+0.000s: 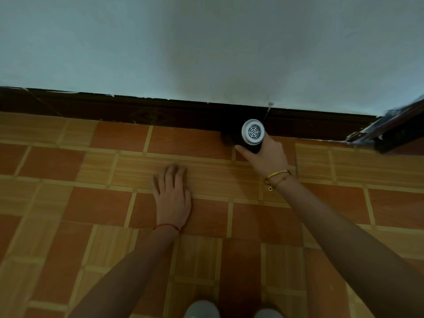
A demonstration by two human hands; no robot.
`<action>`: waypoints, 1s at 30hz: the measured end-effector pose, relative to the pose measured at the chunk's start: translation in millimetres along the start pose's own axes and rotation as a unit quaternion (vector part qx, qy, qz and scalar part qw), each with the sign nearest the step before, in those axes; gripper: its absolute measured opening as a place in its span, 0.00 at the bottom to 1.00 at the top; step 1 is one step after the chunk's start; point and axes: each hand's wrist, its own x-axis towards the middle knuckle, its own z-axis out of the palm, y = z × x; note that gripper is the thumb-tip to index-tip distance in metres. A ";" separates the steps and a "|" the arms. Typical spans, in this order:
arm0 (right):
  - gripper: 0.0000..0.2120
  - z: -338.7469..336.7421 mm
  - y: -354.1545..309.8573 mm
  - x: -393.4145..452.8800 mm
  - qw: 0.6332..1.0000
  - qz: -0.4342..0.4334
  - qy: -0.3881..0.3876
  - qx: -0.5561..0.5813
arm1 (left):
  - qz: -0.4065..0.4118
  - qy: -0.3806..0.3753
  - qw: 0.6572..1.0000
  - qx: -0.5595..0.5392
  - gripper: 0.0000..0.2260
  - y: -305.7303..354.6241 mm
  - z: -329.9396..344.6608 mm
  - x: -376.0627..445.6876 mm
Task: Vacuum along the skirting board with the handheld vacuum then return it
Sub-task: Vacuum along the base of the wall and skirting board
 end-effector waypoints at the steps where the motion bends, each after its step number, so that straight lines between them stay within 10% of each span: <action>1: 0.31 4.3 -3.7 1.5 1.000 -0.006 -0.005 0.007 | -0.006 0.002 1.000 -0.003 0.23 -1.7 -0.1 -0.6; 30: 0.31 138.1 -146.6 58.4 0.976 -0.171 -0.133 0.003 | -0.025 0.007 1.000 -0.005 0.24 -1.6 -0.4 1.9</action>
